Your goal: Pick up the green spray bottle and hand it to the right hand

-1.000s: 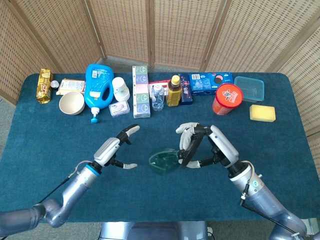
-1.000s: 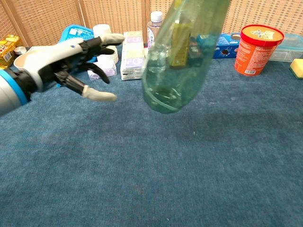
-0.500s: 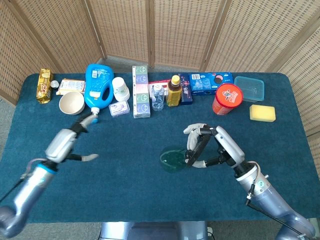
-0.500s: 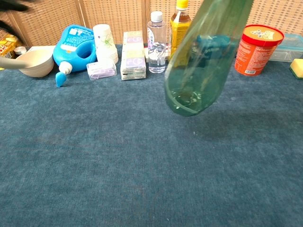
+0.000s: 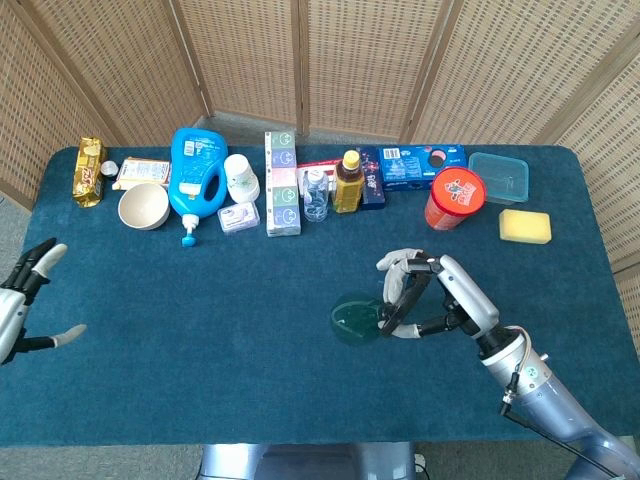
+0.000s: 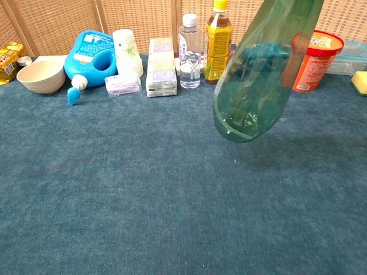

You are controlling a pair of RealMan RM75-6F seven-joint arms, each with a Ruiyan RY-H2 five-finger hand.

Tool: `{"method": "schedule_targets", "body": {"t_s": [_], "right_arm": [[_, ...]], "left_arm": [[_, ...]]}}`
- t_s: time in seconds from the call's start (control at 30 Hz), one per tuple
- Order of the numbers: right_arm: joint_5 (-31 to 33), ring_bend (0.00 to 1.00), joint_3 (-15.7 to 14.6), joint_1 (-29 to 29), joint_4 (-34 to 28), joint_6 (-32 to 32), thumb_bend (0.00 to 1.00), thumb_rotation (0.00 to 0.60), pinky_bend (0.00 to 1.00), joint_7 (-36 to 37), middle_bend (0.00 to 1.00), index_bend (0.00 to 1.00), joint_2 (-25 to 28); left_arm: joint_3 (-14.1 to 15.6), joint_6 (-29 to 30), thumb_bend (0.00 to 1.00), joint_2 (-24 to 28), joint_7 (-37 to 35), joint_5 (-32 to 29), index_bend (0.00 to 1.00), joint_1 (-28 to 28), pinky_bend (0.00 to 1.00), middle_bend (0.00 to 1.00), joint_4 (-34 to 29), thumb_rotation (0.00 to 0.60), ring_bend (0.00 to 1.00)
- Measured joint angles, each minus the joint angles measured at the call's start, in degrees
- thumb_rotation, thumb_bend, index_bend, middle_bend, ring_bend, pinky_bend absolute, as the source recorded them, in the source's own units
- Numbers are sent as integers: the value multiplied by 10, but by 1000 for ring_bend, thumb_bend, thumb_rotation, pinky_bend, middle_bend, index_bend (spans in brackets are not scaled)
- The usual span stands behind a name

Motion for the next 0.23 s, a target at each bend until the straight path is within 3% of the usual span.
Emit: {"method": "schedule_targets", "body": {"t_s": [0.13, 0.23], "right_arm": [[4, 324, 0, -3, 5, 1, 397, 600, 239, 0, 683, 692, 2], [7, 324, 0, -4, 8, 1, 397, 600, 239, -3, 683, 692, 4]], "left_arm": [[-3, 19, 0, 3, 7, -22, 0, 24, 227, 0, 9, 600, 0], [-9, 37, 0, 2, 33, -44, 0, 45, 80, 0, 12, 600, 0]]}}
